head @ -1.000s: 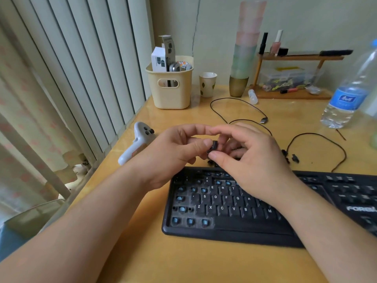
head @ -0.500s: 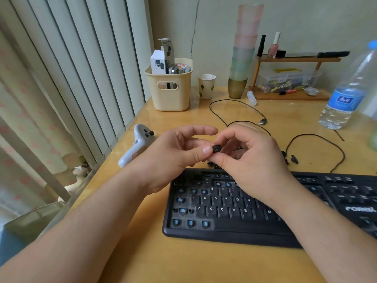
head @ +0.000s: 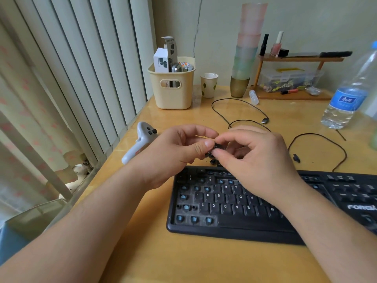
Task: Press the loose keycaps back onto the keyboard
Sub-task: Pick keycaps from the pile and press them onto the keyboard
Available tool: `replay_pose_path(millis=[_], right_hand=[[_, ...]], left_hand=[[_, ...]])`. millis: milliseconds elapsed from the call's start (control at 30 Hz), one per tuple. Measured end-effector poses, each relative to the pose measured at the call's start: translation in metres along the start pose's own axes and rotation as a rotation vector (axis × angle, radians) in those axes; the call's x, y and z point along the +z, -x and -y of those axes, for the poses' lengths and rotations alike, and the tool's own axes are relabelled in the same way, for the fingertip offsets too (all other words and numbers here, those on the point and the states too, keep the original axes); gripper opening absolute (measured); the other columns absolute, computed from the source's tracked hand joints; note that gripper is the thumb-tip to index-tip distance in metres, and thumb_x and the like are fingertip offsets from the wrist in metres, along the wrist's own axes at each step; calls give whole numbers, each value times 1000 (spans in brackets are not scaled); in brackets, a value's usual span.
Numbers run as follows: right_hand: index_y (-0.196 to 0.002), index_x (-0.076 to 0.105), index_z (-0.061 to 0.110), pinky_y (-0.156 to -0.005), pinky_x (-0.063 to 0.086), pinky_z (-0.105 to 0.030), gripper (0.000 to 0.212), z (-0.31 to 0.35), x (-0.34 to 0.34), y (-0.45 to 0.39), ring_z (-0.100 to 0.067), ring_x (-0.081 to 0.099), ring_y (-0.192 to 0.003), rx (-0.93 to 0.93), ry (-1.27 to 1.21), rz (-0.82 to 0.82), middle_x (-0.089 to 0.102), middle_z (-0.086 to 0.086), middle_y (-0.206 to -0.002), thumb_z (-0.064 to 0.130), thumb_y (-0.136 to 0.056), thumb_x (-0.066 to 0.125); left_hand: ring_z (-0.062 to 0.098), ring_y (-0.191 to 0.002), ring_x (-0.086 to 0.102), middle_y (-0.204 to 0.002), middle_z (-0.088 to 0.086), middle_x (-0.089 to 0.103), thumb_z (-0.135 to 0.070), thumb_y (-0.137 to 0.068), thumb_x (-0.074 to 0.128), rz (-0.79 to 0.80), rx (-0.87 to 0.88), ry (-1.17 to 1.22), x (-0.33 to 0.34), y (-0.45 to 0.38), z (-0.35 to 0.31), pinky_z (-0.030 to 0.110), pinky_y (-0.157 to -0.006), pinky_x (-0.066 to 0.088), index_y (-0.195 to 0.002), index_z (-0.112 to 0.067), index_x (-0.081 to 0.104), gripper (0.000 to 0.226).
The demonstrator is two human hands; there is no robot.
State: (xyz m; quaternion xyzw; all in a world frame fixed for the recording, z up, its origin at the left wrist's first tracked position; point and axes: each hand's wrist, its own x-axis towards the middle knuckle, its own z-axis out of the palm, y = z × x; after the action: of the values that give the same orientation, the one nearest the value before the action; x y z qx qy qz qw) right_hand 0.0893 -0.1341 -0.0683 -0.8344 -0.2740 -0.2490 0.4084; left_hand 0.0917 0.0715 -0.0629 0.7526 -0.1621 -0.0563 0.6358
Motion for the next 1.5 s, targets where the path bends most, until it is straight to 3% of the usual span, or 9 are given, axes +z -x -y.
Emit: replay_pose_path(millis=[167,233,367,567,1033,1167,1267,1400,1500], right_hand=[[-85,80,36,-63,51,-23,5,20,0,-17,-3,62,-72,82,215,179,66,16,-76,32,-82,82],[-81,80,34,-61,47,-17,6,29,1,-32,0,63,-72,273,172,336,69,14,-74,34,-81,85],[-76,82,25,-76,52,-31,11,35,17,-60,-10,68,-87,553,-1,580,76,8,-82,25,-74,93],[-71,82,26,-86,56,-40,12,40,46,-76,-18,65,-91,688,137,822,74,2,-84,23,-72,94],[-73,80,24,-88,57,-42,12,55,53,-75,-25,69,-94,631,315,826,75,-2,-90,25,-75,92],[-78,78,23,-61,46,-32,13,60,56,-73,-23,58,-68,608,354,803,69,-3,-80,28,-77,90],[-79,77,22,-57,44,-25,13,59,56,-70,-19,58,-65,593,361,783,70,-1,-80,27,-78,89],[-73,78,25,-73,53,-31,11,54,56,-62,-18,66,-87,565,311,730,73,4,-83,25,-78,88],[-75,80,27,-69,48,-28,8,50,53,-58,-13,66,-87,572,263,708,75,9,-78,25,-81,84]], left_hand=[[2,-81,64,-91,-13,76,-26,-103,62,-31,-2,-303,-18,10,-3,17,-76,50,-117,-26,71,16],[6,-84,68,-96,-11,75,-27,-107,55,-111,-55,-447,-38,14,0,25,-76,54,-114,-36,70,18],[17,-79,75,-92,-1,74,-24,-104,53,-42,-269,-567,-67,22,9,44,-82,61,-101,-42,70,25],[7,-68,72,-85,-4,76,-38,-100,64,62,-343,-665,-60,22,6,22,-69,54,-100,-37,73,10],[5,-65,71,-78,-5,76,-40,-98,68,87,-288,-601,-61,19,11,30,-77,62,-96,-36,75,8],[2,-60,67,-68,-10,73,-38,-99,67,88,-267,-623,-59,18,10,19,-63,52,-96,-33,74,10],[-1,-54,62,-65,-11,71,-37,-100,66,84,-244,-640,-56,18,10,13,-54,48,-95,-30,73,11],[6,-62,64,-80,-1,77,-41,-98,67,89,-242,-648,-56,16,14,26,-66,57,-92,-31,72,12],[9,-67,67,-82,-1,77,-44,-97,67,98,-254,-651,-57,16,15,34,-73,61,-92,-31,72,15]])
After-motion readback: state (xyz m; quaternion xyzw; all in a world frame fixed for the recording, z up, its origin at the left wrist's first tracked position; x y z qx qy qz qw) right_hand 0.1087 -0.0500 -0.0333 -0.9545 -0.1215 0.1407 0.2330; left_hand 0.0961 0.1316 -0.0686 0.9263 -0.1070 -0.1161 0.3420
